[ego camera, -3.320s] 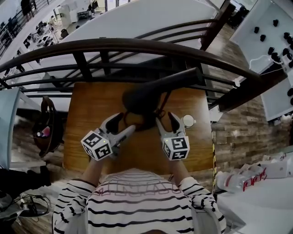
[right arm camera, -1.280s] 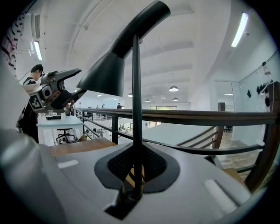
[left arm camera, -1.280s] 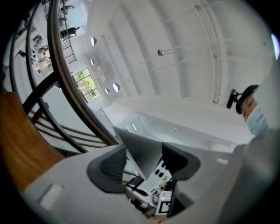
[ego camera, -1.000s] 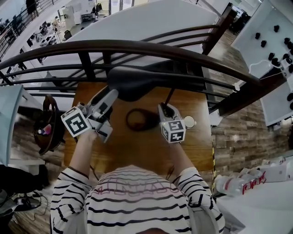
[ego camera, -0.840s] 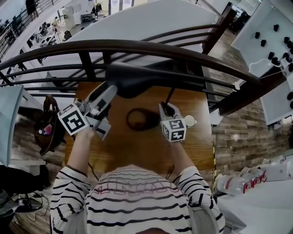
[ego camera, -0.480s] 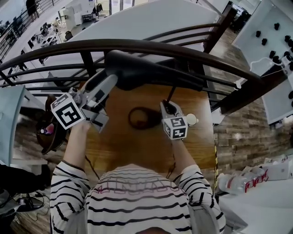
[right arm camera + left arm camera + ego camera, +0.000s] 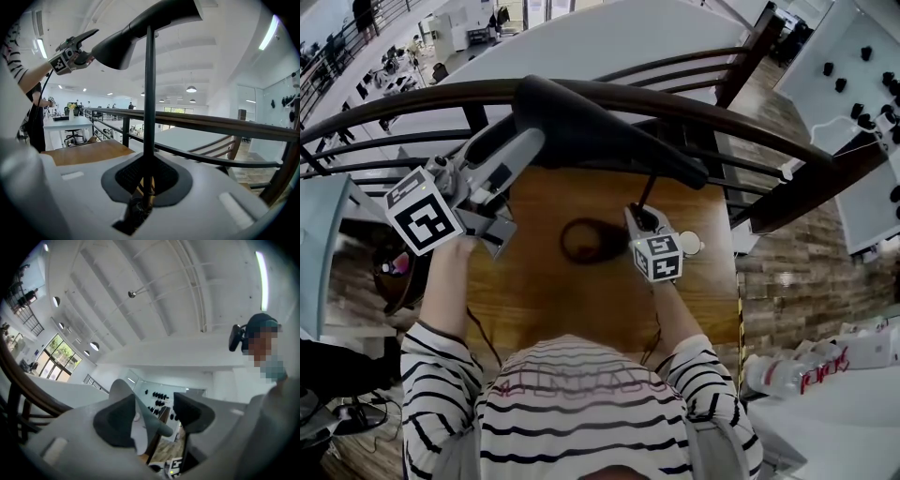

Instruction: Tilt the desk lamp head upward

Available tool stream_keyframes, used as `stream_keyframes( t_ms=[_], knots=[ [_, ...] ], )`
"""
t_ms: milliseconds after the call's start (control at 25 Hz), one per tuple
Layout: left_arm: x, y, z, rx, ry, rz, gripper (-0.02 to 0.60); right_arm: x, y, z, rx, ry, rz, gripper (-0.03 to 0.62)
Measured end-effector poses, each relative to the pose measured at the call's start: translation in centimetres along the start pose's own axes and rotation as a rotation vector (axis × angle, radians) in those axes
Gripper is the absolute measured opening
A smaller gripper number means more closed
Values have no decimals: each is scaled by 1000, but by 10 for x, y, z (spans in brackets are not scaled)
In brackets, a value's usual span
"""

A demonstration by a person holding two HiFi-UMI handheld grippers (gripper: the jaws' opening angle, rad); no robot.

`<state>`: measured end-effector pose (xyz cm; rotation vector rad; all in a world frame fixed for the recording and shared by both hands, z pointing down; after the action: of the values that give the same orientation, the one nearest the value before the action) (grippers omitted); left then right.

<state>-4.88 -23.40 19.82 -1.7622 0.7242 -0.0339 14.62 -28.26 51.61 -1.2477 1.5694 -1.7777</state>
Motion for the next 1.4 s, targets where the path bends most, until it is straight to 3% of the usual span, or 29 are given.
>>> stream_keyframes(
  t_ms=[240,560,760,920,1400],
  knots=[
    [3,2,4,40,3,-5,247,0,-1,1,-1,6,-7,29],
    [0,1,3,129,22,4,247,1,2,2,83,-10,-9,43],
    [-2,-1,-3,155,54,15,247,-4,6,3,104,-33,-7,157],
    [-14,-9,-8,160,76,-2,249,-16,13,-3,124,-57,23,183],
    [-55,-87,-36,199,166,-148,249,-65,19,-34,244,-130,127,182]
  ],
)
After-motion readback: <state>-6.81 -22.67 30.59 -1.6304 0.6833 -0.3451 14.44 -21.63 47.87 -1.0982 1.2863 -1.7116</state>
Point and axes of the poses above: the fingertips, and each gripper's own axes: x forward along the fingers, z to its right, y out of its top, the point moved 1 cm from there along -x, backward along the fingers, and after that the axes turned 1 degree about y, right-handed, at the moved point
